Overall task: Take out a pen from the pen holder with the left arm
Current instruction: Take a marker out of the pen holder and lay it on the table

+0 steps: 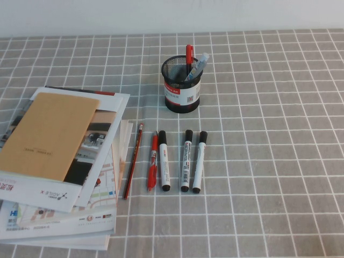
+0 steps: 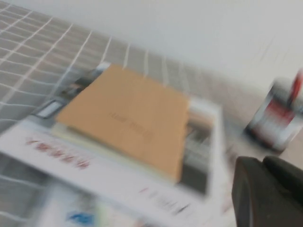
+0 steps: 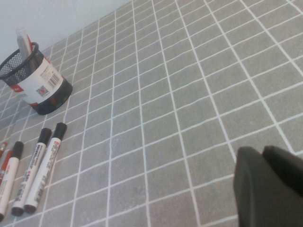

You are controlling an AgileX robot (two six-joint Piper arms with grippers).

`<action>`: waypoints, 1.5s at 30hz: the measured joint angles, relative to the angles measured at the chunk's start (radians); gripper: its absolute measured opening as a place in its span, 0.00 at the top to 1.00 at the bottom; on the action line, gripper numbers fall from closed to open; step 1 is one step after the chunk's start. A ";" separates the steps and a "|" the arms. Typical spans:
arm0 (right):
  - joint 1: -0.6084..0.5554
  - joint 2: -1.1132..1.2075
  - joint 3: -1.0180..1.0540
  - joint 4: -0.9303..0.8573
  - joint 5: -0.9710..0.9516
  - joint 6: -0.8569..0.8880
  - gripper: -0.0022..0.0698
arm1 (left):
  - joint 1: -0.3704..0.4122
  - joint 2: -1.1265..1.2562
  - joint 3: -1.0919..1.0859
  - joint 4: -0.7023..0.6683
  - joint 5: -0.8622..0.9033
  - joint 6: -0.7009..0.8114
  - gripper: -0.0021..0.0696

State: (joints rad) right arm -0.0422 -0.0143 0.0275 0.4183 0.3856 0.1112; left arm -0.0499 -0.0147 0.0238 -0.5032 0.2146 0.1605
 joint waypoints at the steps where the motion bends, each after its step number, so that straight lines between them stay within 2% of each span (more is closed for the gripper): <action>1: 0.000 0.000 0.000 0.000 0.000 0.000 0.99 | 0.000 0.000 0.000 -0.079 -0.025 0.000 0.97; 5: 0.000 0.000 0.000 0.000 0.000 0.000 0.99 | 0.000 0.000 0.000 -0.464 -0.134 0.000 0.97; 7: 0.000 0.000 0.000 0.000 0.000 0.000 0.99 | 0.000 0.000 0.000 -0.612 -0.180 0.000 0.97; 9: 0.000 0.000 0.000 0.000 0.000 0.000 0.99 | 0.000 0.000 0.000 -0.715 -0.229 0.000 0.97; 11: 0.000 0.000 0.000 0.000 0.000 0.000 0.99 | 0.000 0.000 0.000 -0.762 -0.291 0.000 0.97; 15: 0.000 0.000 0.000 0.000 0.000 0.000 0.99 | 0.000 0.000 0.000 -0.795 -0.374 0.000 0.97; 19: 0.000 0.000 0.000 0.000 0.000 0.000 0.99 | 0.000 0.000 0.000 -0.782 -0.317 0.045 0.97; 23: 0.000 0.000 0.000 0.000 0.000 0.000 0.99 | 0.000 0.047 -0.068 -0.652 -0.094 0.248 0.97; 26: 0.000 0.000 0.000 0.000 0.000 0.000 0.99 | 0.000 0.151 -0.190 -0.547 0.068 0.512 0.97; 29: 0.000 0.000 0.000 0.000 0.000 0.000 0.99 | 0.000 0.270 -0.311 -0.525 0.178 0.730 0.97; 34: 0.000 0.000 0.000 0.000 0.000 0.000 0.99 | 0.000 0.485 -0.467 -0.578 0.250 0.833 0.97; 39: 0.000 0.000 0.000 0.000 0.000 0.000 0.99 | 0.002 0.767 -0.650 -0.589 0.423 0.949 0.97; 45: 0.000 0.000 0.000 0.000 0.000 0.000 0.99 | -0.044 1.023 -0.839 -0.591 0.446 1.067 0.97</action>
State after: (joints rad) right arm -0.0422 -0.0143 0.0275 0.4183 0.3856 0.1112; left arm -0.0941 1.0084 -0.8149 -1.0941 0.6601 1.2279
